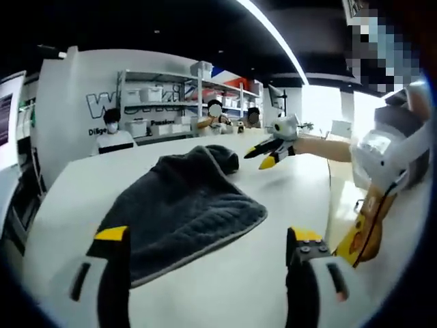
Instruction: Fold the towel on the table until its edges align and the towel forms a compact rectangular stack.
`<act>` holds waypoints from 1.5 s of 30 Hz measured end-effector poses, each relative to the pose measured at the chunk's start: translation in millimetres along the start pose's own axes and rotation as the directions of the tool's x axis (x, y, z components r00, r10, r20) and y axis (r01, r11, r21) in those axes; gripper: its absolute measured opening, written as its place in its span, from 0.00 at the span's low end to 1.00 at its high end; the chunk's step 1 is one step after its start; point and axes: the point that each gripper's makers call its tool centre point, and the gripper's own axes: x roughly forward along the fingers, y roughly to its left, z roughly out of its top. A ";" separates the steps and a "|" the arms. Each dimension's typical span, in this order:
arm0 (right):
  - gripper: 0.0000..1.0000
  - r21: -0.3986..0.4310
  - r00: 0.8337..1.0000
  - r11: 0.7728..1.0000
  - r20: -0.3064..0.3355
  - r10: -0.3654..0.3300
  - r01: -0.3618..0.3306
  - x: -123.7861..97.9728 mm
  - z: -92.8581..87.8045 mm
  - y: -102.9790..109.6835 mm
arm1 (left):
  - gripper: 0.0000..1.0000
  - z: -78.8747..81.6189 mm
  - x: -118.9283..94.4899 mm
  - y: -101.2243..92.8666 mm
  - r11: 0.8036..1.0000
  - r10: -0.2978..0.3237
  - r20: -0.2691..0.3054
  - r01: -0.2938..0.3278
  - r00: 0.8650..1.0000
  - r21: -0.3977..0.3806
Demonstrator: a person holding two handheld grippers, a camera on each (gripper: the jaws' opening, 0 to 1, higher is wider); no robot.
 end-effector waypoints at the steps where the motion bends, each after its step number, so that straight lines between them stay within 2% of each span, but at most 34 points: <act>1: 0.48 -0.001 1.000 1.000 0.003 0.012 -0.012 5.9 2.8 1.8 | 0.99 0.0 0.2 -1.3 1.000 -0.003 -0.001 0.003 1.000 0.001; 9: 0.32 0.027 0.998 0.999 0.045 0.035 -0.037 39.5 21.5 3.8 | 0.99 2.7 -0.7 -4.5 1.000 -0.005 0.014 0.005 1.000 0.000; 18: 0.27 0.121 0.993 0.992 0.105 -0.049 0.036 59.7 39.1 -7.5 | 0.99 -1.7 -6.3 -3.3 1.000 0.002 0.015 -0.002 1.000 -0.008; 20: 0.25 0.118 0.991 0.991 0.114 -0.076 0.063 60.0 42.2 -11.4 | 0.99 -1.6 -7.0 -3.0 1.000 0.002 0.017 -0.002 1.000 -0.009; 24: 0.22 0.118 0.973 0.985 0.174 -0.149 0.129 54.1 58.5 -22.8 | 0.99 -2.6 -7.8 -3.2 1.000 -0.004 0.019 0.004 1.000 -0.010; 28: 0.22 0.098 0.959 0.975 0.187 -0.215 0.200 46.0 67.8 -36.5 | 0.99 -3.3 -9.2 -1.8 1.000 -0.009 0.021 0.009 1.000 -0.010; 31: 0.24 0.084 0.946 0.964 0.186 -0.266 0.254 38.5 71.7 -54.5 | 0.99 -2.9 -10.3 -0.5 1.000 -0.010 0.028 0.010 1.000 -0.010; 33: 0.24 0.041 0.934 0.950 0.174 -0.311 0.308 33.8 71.0 -70.0 | 0.99 -3.2 -10.8 0.1 1.000 -0.010 0.031 0.011 0.999 -0.011; 41: 0.15 0.091 0.913 0.933 0.190 -0.360 0.349 34.1 75.2 -98.4 | 0.99 -7.0 -9.3 -2.6 1.000 -0.010 0.030 0.010 1.000 -0.017; 43: 0.11 0.139 0.912 0.931 0.197 -0.360 0.338 37.4 77.0 -102.3 | 0.99 -7.6 -9.9 -2.3 1.000 -0.007 0.030 0.008 1.000 -0.020; 45: 0.05 0.150 0.912 0.931 0.200 -0.359 0.334 39.5 79.0 -106.5 | 0.99 -8.3 -10.9 -1.6 1.000 -0.005 0.031 0.006 1.000 -0.022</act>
